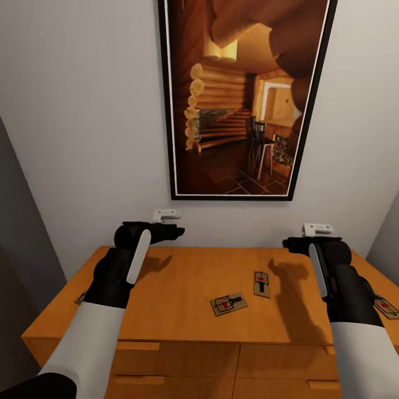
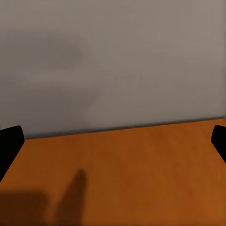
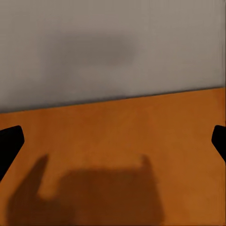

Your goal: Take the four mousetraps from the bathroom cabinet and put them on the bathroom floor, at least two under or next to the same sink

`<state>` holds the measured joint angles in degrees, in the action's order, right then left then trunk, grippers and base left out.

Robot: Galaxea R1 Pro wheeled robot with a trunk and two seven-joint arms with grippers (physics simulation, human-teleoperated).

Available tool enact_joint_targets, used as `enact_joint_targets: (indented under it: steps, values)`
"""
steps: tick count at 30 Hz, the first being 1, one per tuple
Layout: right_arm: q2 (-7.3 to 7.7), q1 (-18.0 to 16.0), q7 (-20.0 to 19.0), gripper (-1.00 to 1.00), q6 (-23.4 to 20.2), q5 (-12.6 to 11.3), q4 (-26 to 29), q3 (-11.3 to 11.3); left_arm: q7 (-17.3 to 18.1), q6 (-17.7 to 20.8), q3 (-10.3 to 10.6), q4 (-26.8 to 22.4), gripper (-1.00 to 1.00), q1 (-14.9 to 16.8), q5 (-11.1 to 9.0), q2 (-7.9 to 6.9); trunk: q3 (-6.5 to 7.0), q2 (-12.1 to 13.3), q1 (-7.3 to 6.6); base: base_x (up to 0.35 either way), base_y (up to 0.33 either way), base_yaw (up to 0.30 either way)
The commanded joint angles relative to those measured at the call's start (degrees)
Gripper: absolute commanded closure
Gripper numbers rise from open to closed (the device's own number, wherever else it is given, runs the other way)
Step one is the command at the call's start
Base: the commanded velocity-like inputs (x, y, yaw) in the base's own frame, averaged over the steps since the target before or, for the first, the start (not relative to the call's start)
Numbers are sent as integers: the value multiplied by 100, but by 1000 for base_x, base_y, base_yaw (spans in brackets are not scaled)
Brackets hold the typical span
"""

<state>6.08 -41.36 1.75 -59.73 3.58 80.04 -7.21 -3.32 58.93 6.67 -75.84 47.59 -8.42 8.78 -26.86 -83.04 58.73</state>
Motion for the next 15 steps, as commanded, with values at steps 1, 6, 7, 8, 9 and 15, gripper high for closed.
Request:
enact_joint_targets:
  steps: [1,6,7,8,9,15]
  values:
    - [9,-5,-14,-100,-27,37,38,4,-35,21,1,-3,-100,5,-46,-1,-7,-4,0,0,0,0]
    - [46,-4,-14,-100,-27,55,198,4,-35,4,-4,-20,-100,-10,-47,-6,-7,-4,0,0,0,0]
    - [53,-4,-13,-100,-27,59,230,2,-33,-17,-5,-23,-100,-16,-47,-6,-7,-4,0,0,0,0]
    - [59,-4,-12,-100,-27,60,263,-2,-34,-49,-6,-28,-100,-20,-45,-9,-7,-4,0,0,0,0]
    - [63,-4,-11,-100,-27,61,295,-5,-40,-81,-6,-31,-100,-26,-43,-10,-7,-4,0,0,0,0]
    - [65,-4,-14,-100,-27,63,487,-11,-33,-260,-7,-45,-100,-71,-39,-23,-7,-4,0,0,0,0]
